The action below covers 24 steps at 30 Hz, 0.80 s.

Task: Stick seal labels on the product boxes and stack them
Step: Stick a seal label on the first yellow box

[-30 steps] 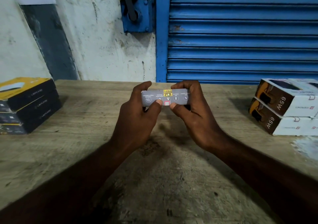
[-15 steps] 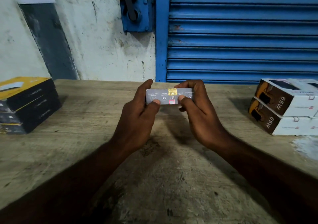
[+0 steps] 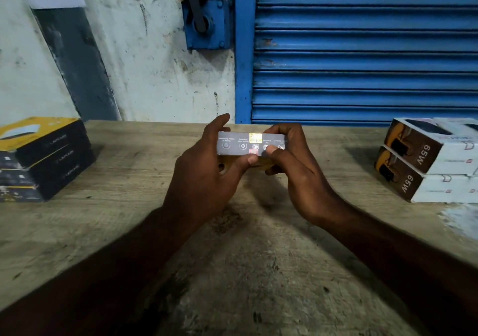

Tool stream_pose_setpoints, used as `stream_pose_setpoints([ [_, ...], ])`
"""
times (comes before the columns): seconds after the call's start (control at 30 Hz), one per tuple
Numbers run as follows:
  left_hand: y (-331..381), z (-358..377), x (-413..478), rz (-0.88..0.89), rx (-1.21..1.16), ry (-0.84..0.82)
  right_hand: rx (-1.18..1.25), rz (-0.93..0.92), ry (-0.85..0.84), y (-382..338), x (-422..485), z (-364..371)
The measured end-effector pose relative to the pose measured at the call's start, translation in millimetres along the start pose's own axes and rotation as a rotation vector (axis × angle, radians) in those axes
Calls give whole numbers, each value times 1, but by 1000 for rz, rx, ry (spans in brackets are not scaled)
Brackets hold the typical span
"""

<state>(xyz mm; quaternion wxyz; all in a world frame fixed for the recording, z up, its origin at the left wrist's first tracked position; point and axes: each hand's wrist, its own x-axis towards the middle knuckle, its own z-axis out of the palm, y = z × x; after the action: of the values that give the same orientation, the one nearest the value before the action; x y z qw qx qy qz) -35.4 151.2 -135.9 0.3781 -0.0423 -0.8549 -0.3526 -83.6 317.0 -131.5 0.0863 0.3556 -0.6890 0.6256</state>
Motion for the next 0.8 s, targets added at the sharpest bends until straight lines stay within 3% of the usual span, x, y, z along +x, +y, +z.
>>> stream_pose_setpoints([
  [0.13,1,-5,2,74,111,-25,34,22,8,-5,1,-2],
  [0.33,6,-7,2,120,95,-34,-55,17,52,-13,9,-21],
  [0.8,-2,-13,6,88,125,28,-120,3,71,-16,14,-28],
])
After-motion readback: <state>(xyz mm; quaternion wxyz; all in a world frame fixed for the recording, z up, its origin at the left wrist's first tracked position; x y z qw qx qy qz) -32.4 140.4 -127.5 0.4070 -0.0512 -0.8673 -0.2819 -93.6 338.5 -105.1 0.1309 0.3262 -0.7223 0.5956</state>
